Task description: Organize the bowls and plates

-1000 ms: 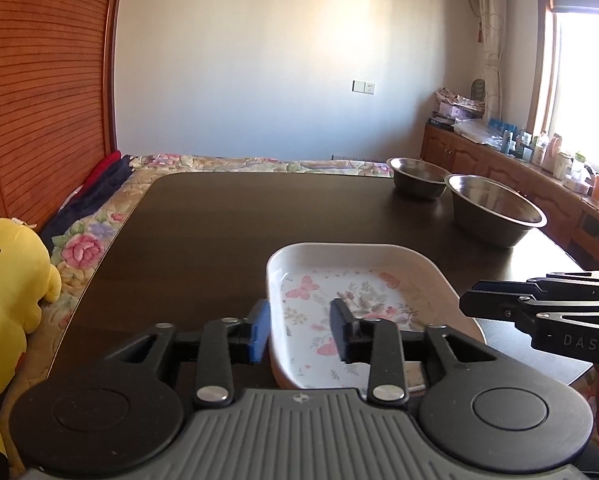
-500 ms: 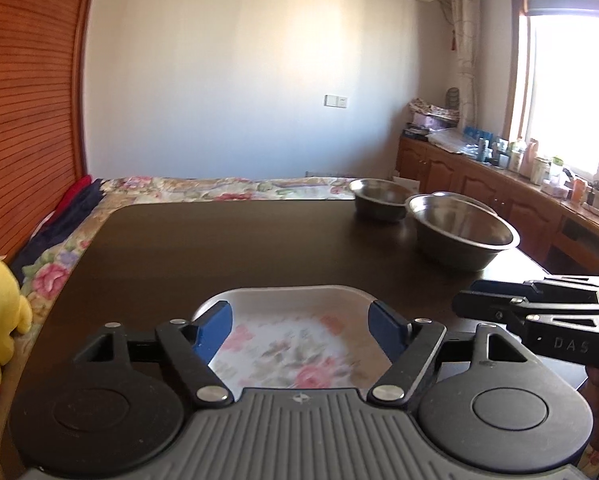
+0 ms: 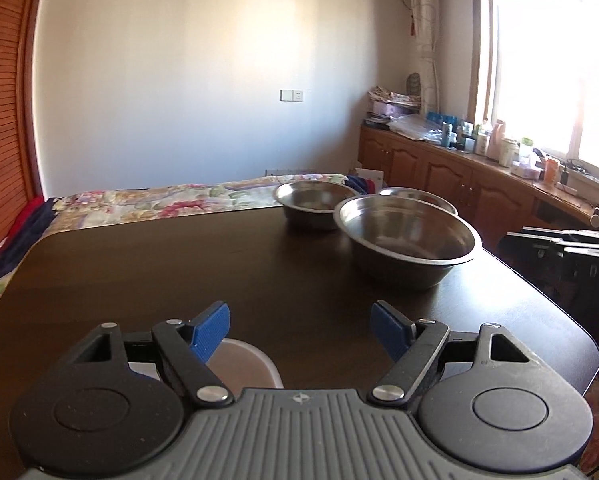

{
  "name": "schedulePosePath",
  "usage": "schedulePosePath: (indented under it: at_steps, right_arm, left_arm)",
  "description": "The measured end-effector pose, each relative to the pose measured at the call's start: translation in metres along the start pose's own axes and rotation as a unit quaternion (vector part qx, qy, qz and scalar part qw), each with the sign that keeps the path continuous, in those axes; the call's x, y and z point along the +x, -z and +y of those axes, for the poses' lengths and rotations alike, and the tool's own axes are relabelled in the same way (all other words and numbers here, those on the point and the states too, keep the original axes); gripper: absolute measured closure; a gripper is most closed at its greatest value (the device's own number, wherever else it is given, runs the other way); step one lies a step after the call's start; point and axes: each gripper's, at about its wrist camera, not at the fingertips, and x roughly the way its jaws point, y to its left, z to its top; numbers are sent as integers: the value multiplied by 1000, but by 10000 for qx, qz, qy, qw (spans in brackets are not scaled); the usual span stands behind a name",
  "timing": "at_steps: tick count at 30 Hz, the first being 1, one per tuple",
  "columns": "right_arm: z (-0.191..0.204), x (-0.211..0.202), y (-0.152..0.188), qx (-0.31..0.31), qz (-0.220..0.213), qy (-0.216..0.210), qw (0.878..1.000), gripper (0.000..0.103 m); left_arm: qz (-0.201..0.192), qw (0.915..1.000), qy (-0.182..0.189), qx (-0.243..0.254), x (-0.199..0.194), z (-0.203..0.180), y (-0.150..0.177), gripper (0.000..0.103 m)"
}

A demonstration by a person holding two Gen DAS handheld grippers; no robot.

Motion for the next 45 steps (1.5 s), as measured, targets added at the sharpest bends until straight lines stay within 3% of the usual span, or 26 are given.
schedulePosePath:
  at_steps: [11, 22, 30, 45]
  right_arm:
    - [-41, 38, -8, -53, 30, 80, 9999, 33]
    - [-68, 75, -12, 182, 271, -173, 9993, 33]
    - [-79, 96, -9, 437, 476, -332, 9974, 34]
    - [-86, 114, -8, 662, 659, -494, 9944, 63]
  left_arm:
    - [55, 9999, 2, 83, 39, -26, -22, 19]
    - [64, 9999, 100, -118, 79, -38, -47, 18]
    - [261, 9992, 193, -250, 104, -44, -51, 39]
    - [558, 9968, 272, -494, 128, -46, -52, 63]
